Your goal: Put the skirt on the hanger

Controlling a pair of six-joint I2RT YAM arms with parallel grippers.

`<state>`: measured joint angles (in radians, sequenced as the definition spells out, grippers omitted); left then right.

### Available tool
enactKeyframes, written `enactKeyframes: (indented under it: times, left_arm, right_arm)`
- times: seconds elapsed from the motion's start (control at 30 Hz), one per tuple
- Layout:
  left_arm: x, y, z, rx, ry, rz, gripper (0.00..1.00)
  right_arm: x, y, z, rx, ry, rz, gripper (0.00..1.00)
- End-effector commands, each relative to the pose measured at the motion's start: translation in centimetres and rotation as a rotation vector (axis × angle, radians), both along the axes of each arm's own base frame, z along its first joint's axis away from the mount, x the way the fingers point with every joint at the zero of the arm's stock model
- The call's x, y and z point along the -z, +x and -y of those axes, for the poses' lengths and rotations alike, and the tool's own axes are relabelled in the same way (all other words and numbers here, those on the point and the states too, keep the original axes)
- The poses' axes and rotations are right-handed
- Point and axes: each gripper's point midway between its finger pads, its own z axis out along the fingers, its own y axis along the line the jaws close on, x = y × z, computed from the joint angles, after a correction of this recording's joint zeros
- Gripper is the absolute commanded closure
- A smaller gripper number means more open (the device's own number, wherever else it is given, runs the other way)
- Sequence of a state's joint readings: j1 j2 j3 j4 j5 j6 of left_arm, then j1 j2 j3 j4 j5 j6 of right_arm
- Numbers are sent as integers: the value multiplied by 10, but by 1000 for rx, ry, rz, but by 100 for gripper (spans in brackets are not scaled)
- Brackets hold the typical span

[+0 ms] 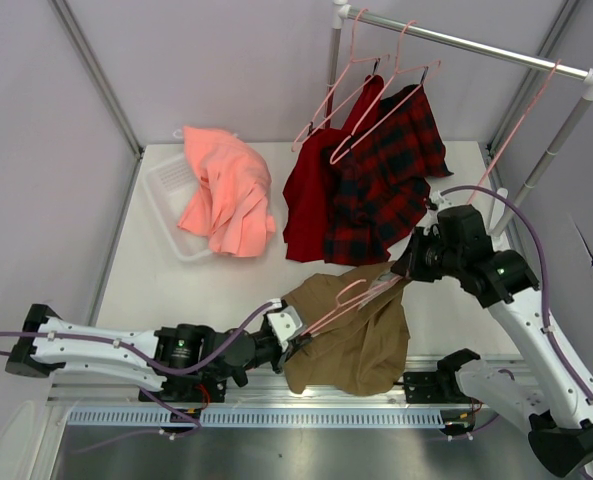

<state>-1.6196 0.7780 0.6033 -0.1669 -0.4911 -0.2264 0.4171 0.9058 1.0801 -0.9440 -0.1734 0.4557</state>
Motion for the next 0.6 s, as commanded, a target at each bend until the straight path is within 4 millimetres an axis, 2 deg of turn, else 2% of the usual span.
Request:
enactKeyframes:
  times: [0.0,0.07,0.2,0.47,0.57]
  left_arm:
    - [-36,-3,16,25,-132,25,100]
    - [-36,-2,16,24,-137,28,100]
    - [-41,3,9,-7,-169,32,100]
    - [-47,9,0,-37,-197,46,100]
    - [-49,10,-3,-40,-217,49,100]
  right_arm:
    - [-20,-4,-24,-94,118,31,100]
    - [-23,-4,-30,-120,143,28,100]
    - [-16,-4,-28,-111,123,-14,100]
    - [-25,-12,-21,-80,112,-39,100]
    - [-30,-17,-25,-104,142,-41,100]
